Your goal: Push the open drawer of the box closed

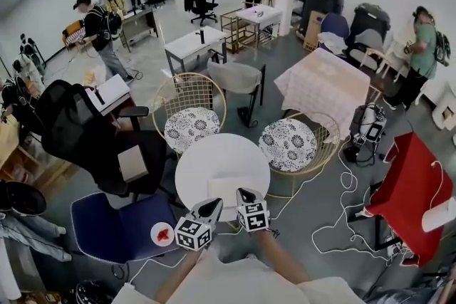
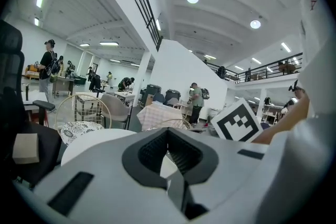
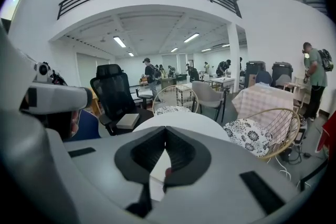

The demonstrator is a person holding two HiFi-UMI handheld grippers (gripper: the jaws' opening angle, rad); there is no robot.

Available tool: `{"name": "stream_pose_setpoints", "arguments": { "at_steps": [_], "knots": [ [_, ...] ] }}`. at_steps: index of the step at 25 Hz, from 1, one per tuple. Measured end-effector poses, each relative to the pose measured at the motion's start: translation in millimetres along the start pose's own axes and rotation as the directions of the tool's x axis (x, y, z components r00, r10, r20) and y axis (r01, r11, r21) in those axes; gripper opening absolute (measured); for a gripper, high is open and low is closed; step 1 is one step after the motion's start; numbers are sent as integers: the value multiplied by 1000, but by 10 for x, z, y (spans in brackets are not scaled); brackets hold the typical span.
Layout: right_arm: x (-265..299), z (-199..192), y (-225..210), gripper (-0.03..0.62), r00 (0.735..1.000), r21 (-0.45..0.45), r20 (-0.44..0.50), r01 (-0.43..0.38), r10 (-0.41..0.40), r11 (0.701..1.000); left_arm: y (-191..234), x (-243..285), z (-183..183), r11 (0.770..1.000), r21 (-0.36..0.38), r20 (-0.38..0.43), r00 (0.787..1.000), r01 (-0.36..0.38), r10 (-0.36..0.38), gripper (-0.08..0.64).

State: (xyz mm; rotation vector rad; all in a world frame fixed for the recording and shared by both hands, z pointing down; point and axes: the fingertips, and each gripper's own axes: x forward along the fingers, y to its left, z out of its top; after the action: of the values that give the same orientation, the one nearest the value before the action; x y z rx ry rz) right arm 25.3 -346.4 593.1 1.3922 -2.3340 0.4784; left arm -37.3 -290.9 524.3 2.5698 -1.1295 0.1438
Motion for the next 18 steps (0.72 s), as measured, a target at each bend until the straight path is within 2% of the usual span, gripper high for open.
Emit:
{"name": "stream_pose_setpoints", "arguments": {
  "at_steps": [8, 13, 18],
  "knots": [
    [-328, -21, -139, 17, 999, -47, 39, -9, 11, 999, -246, 217, 68, 999, 31, 13, 1000, 10, -11, 12],
    [-785, 46, -118, 17, 995, -65, 98, -25, 32, 998, -462, 206, 68, 999, 38, 7, 1000, -1, 1, 12],
    [-1354, -50, -103, 17, 988, -62, 147, -29, 38, 998, -774, 96, -46, 999, 39, -4, 1000, -15, 15, 12]
  ]
}}
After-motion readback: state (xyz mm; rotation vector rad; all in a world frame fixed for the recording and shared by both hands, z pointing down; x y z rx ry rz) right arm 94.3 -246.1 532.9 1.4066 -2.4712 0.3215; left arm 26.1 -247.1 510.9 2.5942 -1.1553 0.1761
